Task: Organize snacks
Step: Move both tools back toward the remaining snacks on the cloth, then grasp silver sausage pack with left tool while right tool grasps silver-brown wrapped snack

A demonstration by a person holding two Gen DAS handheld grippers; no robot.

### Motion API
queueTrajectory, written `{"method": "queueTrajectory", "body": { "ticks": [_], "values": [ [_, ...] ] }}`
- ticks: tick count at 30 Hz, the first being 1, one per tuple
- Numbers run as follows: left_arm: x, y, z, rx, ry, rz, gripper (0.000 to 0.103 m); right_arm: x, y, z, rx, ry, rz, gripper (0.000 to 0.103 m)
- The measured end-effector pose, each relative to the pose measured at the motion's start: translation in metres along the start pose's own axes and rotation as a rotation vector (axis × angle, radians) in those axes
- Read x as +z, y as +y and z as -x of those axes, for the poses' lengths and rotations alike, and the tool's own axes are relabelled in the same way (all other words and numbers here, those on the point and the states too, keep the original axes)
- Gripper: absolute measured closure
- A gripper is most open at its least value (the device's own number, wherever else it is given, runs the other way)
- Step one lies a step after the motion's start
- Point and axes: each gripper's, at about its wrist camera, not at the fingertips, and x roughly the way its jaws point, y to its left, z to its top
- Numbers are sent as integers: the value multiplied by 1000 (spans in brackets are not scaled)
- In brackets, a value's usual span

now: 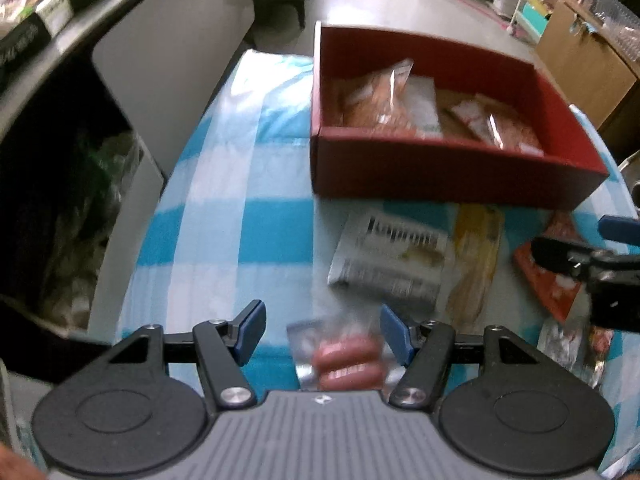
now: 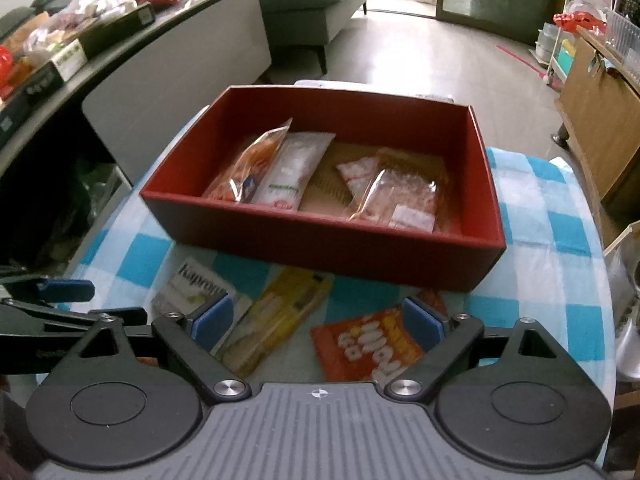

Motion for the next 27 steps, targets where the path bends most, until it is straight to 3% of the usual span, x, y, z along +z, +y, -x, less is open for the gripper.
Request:
{"method": "queueTrajectory", "body": {
  "ticks": [7, 10, 14, 18, 21, 27],
  "values": [
    [-20, 0, -9, -45, 71, 64, 45, -13, -2, 19, 21, -21, -16, 5],
    [-25, -6, -12, -35, 81, 77, 38, -19, -4, 25, 24, -30, -21, 5],
    [-27, -13, -19, -28, 95, 92, 37, -25, -10, 29, 25, -30, -29, 5],
    [-27, -22, -23, 15, 77, 65, 34, -31, -15, 28, 21, -15, -30, 5],
    [-31, -27, -23, 44, 63, 34, 37, -34, -20, 26, 16, 0, -36, 4],
    [-38, -23, -18, 21, 69, 9, 40, -51, -30, 25, -8, 43, -67, 1]
  ]
}}
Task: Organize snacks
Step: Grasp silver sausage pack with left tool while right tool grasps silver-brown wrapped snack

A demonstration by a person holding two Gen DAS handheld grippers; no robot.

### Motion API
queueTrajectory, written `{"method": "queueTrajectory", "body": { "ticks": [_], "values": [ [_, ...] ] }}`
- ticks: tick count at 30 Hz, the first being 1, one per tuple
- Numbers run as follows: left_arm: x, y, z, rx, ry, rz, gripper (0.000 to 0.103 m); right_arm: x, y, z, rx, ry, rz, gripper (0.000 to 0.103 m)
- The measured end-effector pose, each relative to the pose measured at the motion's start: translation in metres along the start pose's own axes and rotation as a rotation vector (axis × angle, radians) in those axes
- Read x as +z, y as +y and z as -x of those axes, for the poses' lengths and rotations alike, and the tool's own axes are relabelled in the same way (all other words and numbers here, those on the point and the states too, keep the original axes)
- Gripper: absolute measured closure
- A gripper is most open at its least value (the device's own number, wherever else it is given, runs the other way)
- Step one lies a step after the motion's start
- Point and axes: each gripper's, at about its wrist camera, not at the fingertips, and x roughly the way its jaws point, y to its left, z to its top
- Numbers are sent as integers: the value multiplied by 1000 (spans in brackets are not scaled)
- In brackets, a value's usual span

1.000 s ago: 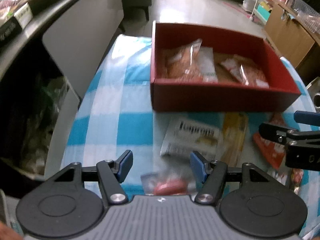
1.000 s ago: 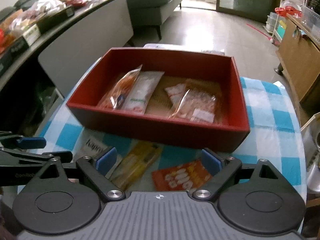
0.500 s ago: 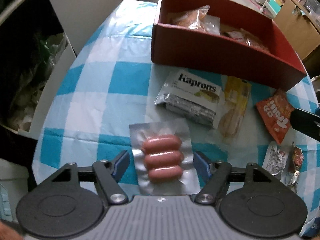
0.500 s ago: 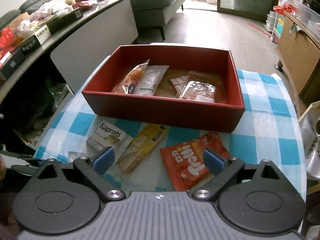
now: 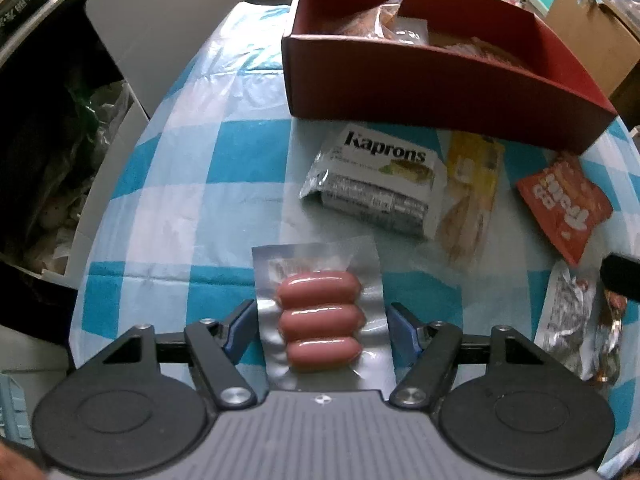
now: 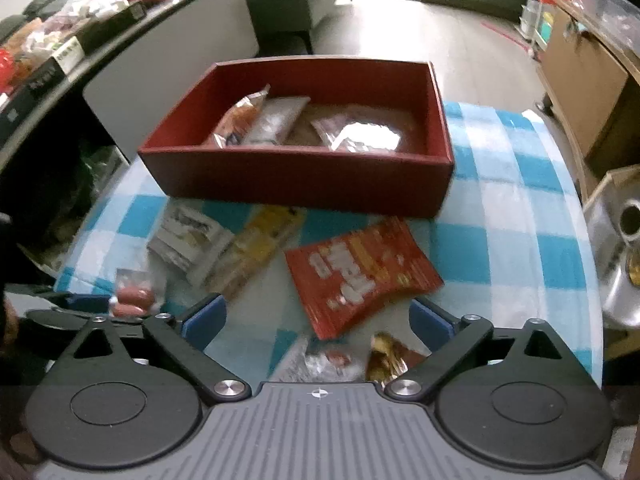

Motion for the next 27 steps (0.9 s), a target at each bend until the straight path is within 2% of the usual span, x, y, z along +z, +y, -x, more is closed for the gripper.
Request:
{"method": "queueTrajectory", "body": {
  "ticks": [6, 10, 14, 18, 21, 24, 27],
  "values": [
    [-9, 9, 5, -56, 22, -13, 40, -31, -14, -6, -9, 65, -90, 0],
    [-13, 11, 6, -66, 19, -29, 40, -41, -15, -18, 9, 105, -163, 1],
    [-16, 9, 7, -61, 17, -53, 40, -37, 6, -30, -29, 101, -129, 0],
    [-16, 9, 6, -65, 17, -64, 39, -33, 29, -33, 25, 103, -76, 0],
    [-15, 9, 6, -64, 18, -68, 39, -35, 44, -42, 3, 127, -5, 0],
    [-16, 9, 6, -67, 15, -81, 39, -37, 44, -52, -26, 177, 33, 0],
    [-18, 10, 7, -72, 7, -98, 39, -40, 41, -52, -24, 188, 53, 0]
  ]
}}
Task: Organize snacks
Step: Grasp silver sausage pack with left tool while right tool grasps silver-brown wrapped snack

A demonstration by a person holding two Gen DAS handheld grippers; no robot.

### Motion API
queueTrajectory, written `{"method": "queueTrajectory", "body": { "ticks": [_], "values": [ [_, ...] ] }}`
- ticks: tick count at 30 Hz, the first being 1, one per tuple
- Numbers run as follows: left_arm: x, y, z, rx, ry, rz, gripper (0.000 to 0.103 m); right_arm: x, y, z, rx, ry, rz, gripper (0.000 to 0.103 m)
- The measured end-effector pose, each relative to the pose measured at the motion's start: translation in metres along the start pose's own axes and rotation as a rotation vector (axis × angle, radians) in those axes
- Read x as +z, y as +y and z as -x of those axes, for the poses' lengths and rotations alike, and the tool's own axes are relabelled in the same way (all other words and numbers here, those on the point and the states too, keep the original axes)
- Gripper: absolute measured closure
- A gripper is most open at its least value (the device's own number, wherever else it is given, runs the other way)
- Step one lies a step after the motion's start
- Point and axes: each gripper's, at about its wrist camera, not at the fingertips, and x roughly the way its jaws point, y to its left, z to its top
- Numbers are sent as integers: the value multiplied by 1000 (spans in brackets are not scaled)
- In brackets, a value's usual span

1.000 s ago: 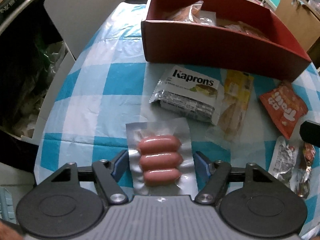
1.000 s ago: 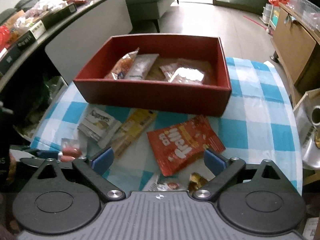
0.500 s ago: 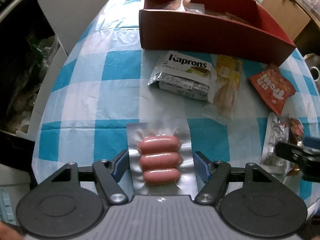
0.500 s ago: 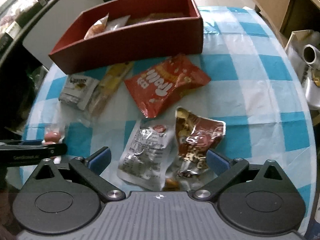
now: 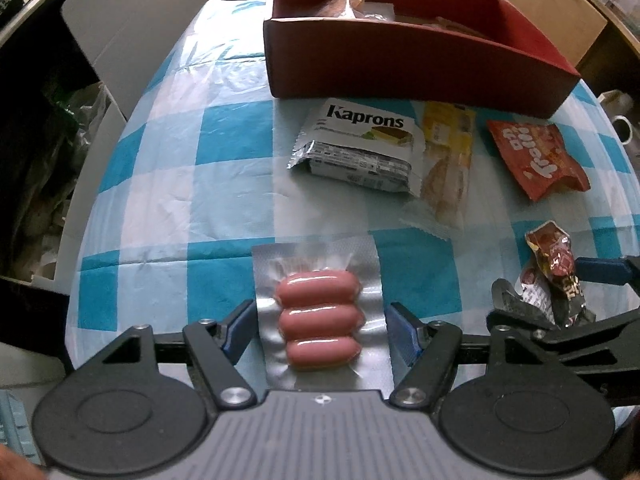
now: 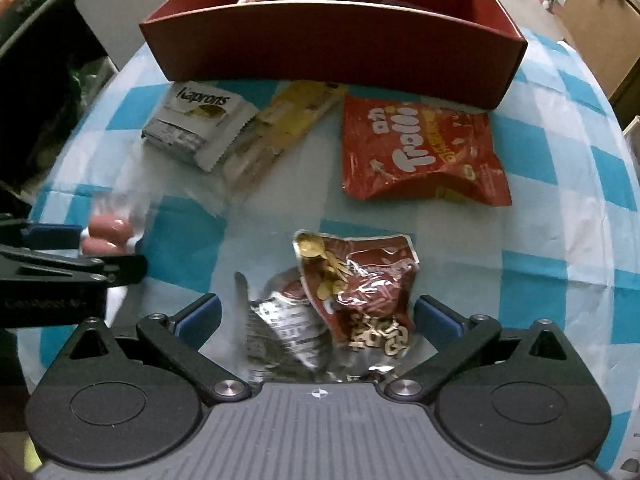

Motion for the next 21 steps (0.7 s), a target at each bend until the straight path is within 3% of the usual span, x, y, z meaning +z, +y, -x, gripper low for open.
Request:
{"method": "queueTrajectory", "body": {
  "ticks": [4, 8, 14, 21],
  "values": [
    [-4, -4, 0, 15, -11, -35, 39, -8, 7, -2, -53, 12, 91, 0],
    [-7, -10, -1, 37, -21, -71, 35, -10, 8, -2, -59, -6, 74, 0],
    [-8, -9, 0, 39, -21, -68, 34, -17, 5, 0, -58, -101, 79, 0],
    [-7, -7, -1, 31, -10, -64, 33, -26, 13, 10, -62, -60, 114, 9]
  ]
}}
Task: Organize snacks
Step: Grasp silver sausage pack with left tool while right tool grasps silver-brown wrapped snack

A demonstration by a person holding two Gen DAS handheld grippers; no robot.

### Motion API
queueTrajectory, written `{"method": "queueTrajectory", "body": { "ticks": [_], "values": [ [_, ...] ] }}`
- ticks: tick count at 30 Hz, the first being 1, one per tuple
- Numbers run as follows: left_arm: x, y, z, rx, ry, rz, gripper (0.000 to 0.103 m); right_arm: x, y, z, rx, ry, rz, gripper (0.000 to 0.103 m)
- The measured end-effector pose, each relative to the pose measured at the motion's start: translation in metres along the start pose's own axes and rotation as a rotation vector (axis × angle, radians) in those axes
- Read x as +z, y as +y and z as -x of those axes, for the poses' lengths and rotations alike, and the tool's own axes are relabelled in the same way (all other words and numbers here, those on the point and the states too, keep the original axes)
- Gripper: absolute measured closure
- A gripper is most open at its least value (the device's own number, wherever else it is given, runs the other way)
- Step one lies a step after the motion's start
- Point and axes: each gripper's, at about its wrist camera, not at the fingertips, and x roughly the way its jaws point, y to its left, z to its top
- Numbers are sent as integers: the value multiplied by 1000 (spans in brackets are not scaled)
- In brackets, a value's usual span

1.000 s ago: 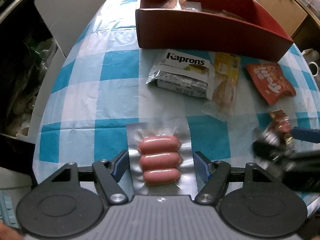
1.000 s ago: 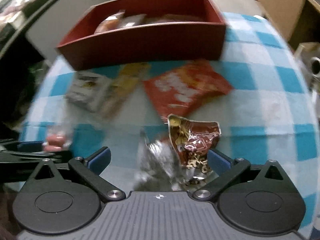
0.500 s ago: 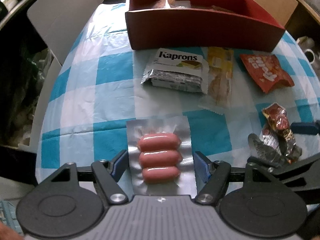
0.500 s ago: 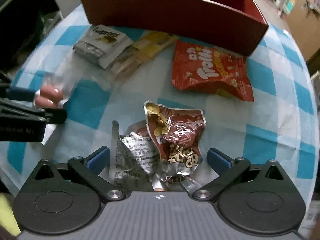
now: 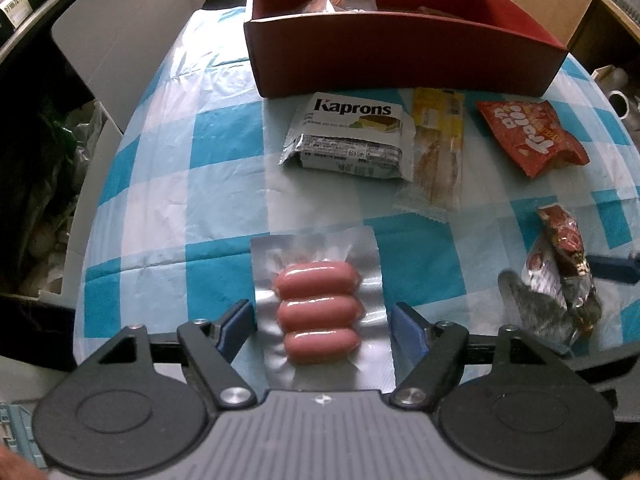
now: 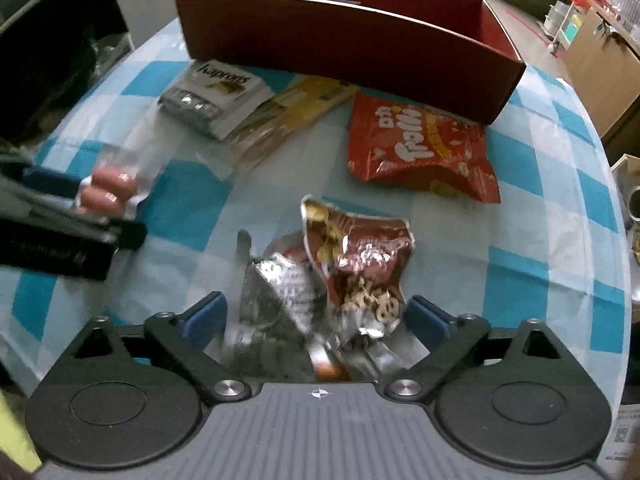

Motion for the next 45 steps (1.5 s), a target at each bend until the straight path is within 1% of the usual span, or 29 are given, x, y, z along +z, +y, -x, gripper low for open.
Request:
{"method": "queueTrajectory", "body": {
  "ticks": [3, 6, 7, 10, 12, 15, 17, 19, 21, 24, 25, 28, 30, 32, 33, 34, 35, 36, 37, 39, 41, 44, 45],
  "values": [
    [1, 2, -1, -9, 4, 2, 33, -3, 0, 4, 14, 3, -10, 15],
    [1, 4, -2, -21, 8, 7, 32, -5, -2, 9, 50, 5, -44, 23],
    [1, 5, -2, -22, 9, 7, 32, -6, -2, 9, 49, 3, -48, 24],
    [0, 5, -3, -22, 10, 4, 31, -6, 0, 10, 37, 2, -38, 23],
    [0, 4, -4, -20, 11, 1, 30, -5, -6, 6, 33, 10, -52, 21],
    [0, 3, -4, -19, 12, -4, 29, -1, -21, 11, 74, 1, -119, 19],
    [-1, 2, -4, -18, 12, -9, 27, 2, -30, 23, 112, -39, -138, 18],
    [-1, 0, -5, -15, 12, -17, 25, 7, -39, 35, 119, -76, -141, 16],
    [-2, -2, -5, -11, 12, -25, 24, 13, -45, 35, 109, -53, -101, 15],
    [-3, -2, -4, -11, 10, -28, 24, 15, -51, 15, 62, 39, -15, 15],
    [-3, -3, -5, -11, 10, -31, 23, 13, -54, 9, 63, 60, -4, 15],
    [-4, -3, -5, -10, 5, -34, 21, 11, -73, 0, 149, 62, -62, 12],
    [-5, -4, -5, -8, 5, -35, 19, 8, -78, -1, 168, 47, -73, 12],
    [-4, -3, -5, -10, 7, -34, 18, 5, -74, 1, 163, 41, -53, 12],
    [-5, -3, -5, -12, 7, -35, 18, 3, -74, 3, 167, 45, -51, 14],
    [-5, -3, -4, -12, 6, -37, 18, 2, -74, 6, 166, 45, -52, 19],
    [-5, -3, -4, -13, 5, -40, 18, 0, -74, 7, 161, 40, -51, 21],
    [-5, -2, -5, -13, 5, -41, 17, -2, -72, 9, 139, 31, -33, 27],
    [-5, -2, -5, -12, 6, -42, 16, -4, -67, 10, 110, 27, -1, 30],
    [-4, -2, -6, -10, 9, -39, 14, -8, -54, 10, 70, 22, 65, 30],
    [-4, -2, -6, -10, 11, -37, 14, -9, -47, 11, 79, 32, 96, 30],
    [-3, -1, -7, -13, 11, -38, 14, -7, -56, 11, 99, 31, 46, 34],
    [-3, -1, -7, -14, 12, -38, 14, -7, -56, 11, 83, 30, 50, 37]
  ]
}}
